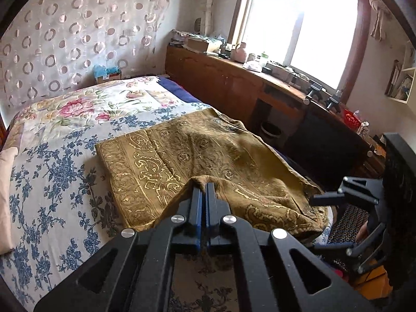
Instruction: Fold small clothes
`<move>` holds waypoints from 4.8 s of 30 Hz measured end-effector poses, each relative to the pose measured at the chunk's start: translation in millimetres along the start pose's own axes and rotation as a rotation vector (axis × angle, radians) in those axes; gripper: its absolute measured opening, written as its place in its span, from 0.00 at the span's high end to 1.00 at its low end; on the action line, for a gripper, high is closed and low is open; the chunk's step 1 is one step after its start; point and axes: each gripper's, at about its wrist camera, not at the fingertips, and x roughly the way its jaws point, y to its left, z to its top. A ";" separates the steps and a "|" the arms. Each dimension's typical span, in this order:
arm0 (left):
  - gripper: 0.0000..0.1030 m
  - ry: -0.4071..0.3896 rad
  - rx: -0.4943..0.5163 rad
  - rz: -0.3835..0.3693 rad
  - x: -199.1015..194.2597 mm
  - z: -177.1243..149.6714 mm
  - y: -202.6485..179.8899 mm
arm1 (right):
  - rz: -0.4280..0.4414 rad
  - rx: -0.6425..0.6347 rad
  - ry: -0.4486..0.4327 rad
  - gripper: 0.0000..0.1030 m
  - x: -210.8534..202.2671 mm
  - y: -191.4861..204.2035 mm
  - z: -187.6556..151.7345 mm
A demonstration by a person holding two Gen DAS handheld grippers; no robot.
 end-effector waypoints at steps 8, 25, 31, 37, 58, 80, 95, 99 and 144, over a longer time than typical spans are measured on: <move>0.98 -0.003 -0.021 0.005 -0.1 -0.8 7.1 | -0.009 -0.013 0.067 0.33 18.2 -2.0 -6.1; 0.98 -0.027 -0.015 0.061 -12.8 -1.8 15.0 | -0.023 -0.034 0.067 0.91 24.5 -23.3 -1.0; 0.97 -0.008 -0.055 0.104 -6.3 3.4 35.0 | -0.066 -0.054 -0.016 0.93 18.2 -27.5 25.7; 0.92 -0.001 -0.054 0.135 -0.5 10.5 57.1 | -0.104 -0.078 -0.084 0.93 38.1 -32.9 68.7; 0.28 -0.012 -0.094 0.219 -2.8 43.7 142.3 | -0.072 -0.090 -0.053 0.93 133.7 -79.8 139.9; 0.28 0.161 -0.038 0.171 87.8 57.8 154.8 | -0.233 0.092 -0.083 0.37 121.8 -108.4 159.0; 0.27 0.215 -0.099 0.134 124.3 56.4 172.2 | -0.196 0.266 0.098 0.36 119.6 -123.8 100.8; 0.28 0.200 -0.102 0.129 124.2 56.4 172.3 | -0.148 0.313 0.103 0.36 125.2 -137.4 111.3; 0.91 -0.216 -0.142 0.271 -73.3 52.5 188.9 | 0.062 -0.075 -0.206 0.86 131.6 -64.2 194.7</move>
